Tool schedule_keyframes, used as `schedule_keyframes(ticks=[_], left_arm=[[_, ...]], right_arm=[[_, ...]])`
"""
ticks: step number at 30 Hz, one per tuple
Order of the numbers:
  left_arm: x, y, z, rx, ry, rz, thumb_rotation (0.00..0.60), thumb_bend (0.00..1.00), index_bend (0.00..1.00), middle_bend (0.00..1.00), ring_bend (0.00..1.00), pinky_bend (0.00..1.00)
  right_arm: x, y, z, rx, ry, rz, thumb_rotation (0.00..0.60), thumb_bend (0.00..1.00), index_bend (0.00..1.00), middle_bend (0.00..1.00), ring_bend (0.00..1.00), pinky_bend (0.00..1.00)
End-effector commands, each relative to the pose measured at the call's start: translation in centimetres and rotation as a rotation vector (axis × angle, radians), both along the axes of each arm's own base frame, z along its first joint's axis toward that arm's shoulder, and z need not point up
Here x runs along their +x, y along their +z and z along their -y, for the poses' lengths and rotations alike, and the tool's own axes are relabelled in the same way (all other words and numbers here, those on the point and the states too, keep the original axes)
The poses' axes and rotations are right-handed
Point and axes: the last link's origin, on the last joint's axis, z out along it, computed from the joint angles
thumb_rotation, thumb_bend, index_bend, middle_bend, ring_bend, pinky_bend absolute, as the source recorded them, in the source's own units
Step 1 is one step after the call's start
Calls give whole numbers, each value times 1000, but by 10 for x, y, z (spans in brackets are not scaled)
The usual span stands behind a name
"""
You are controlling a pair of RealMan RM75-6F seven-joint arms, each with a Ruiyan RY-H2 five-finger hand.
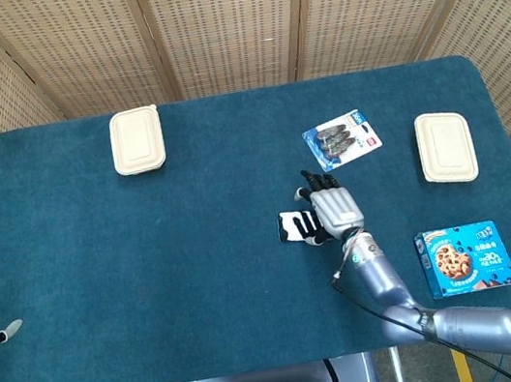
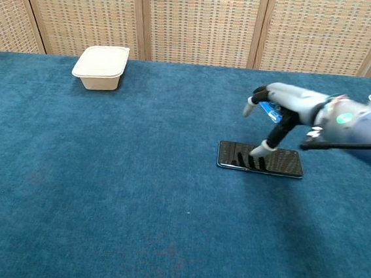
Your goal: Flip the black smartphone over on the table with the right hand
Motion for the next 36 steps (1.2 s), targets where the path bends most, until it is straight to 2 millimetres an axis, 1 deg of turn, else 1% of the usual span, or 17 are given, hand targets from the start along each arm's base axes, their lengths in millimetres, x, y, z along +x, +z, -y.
schedule_keyframes(ticks=[1, 5, 9, 13, 21, 27, 33, 36], left_arm=[[-1, 0, -1, -5, 4, 2, 600, 0, 0, 0, 0, 0], [-2, 0, -3, -11, 6, 10, 600, 0, 0, 0, 0, 0], [-3, -1, -4, -13, 8, 12, 600, 0, 0, 0, 0, 0], [-3, -1, -5, -14, 11, 10, 600, 0, 0, 0, 0, 0], [-4, -2, -7, -15, 19, 7, 600, 0, 0, 0, 0, 0], [-5, -3, -8, -16, 24, 5, 600, 0, 0, 0, 0, 0], [-6, -2, -10, -13, 31, 6, 600, 0, 0, 0, 0, 0], [-6, -3, -10, -12, 34, 5, 600, 0, 0, 0, 0, 0]], right_arm=[[9, -14, 3, -5, -14, -21, 600, 102, 282, 0, 0, 0], [11, -24, 5, -2, -15, -41, 600, 105, 286, 0, 0, 0], [9, -32, 8, 5, -28, -58, 600, 105, 286, 0, 0, 0], [7, -36, 11, 15, -45, -68, 600, 105, 288, 0, 0, 0], [5, -44, 9, 41, -53, -79, 600, 105, 289, 0, 0, 0], [1, -49, 12, 42, -71, -91, 600, 110, 290, 0, 0, 0], [-7, -53, 15, 53, -84, -105, 600, 138, 313, 0, 0, 0], [-8, -56, 16, 61, -84, -107, 600, 209, 382, 0, 0, 0]])
